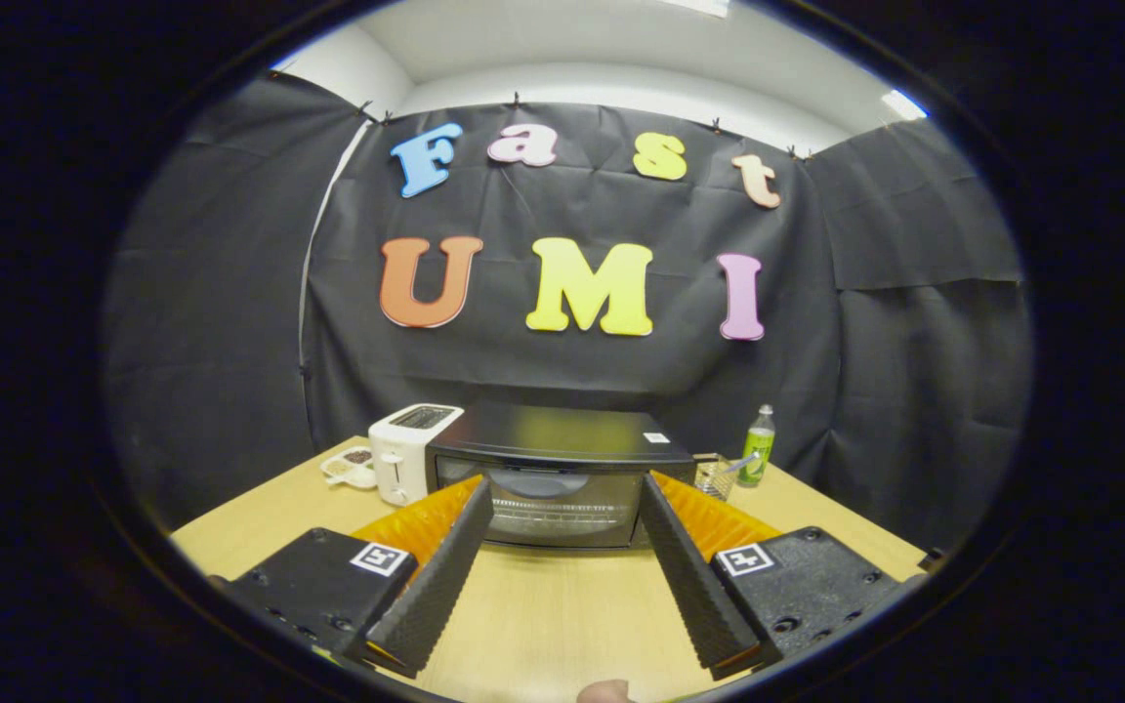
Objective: Open the toaster oven, put the food inside, and close the toaster oven door.
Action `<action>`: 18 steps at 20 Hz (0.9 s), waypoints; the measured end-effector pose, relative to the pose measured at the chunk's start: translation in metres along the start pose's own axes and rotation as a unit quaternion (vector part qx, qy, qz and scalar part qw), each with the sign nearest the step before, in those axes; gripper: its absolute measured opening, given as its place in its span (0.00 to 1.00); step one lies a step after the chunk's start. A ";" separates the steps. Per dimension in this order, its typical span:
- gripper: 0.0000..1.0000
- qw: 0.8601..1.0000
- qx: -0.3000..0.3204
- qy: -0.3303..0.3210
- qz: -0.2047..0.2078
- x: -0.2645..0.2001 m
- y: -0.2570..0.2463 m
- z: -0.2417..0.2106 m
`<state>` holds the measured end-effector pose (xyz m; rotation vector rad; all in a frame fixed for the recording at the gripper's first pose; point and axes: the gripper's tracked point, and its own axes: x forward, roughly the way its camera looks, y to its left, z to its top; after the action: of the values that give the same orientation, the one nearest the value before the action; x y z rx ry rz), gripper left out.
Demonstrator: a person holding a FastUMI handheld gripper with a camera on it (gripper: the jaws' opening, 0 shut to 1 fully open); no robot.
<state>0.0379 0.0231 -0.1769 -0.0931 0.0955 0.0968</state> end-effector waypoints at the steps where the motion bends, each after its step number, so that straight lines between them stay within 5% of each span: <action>1: 0.99 1.000 0.003 -0.005 -0.004 -0.007 -0.006 0.008; 12: 0.99 0.996 0.040 -0.074 -0.035 -0.116 -0.049 0.135; 14: 0.99 0.994 0.040 -0.090 -0.040 -0.088 -0.086 0.118; 18: 0.99 0.990 0.032 -0.130 -0.036 -0.109 -0.085 0.160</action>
<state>-0.0475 -0.0553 -0.0002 -0.0197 -0.1646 0.0326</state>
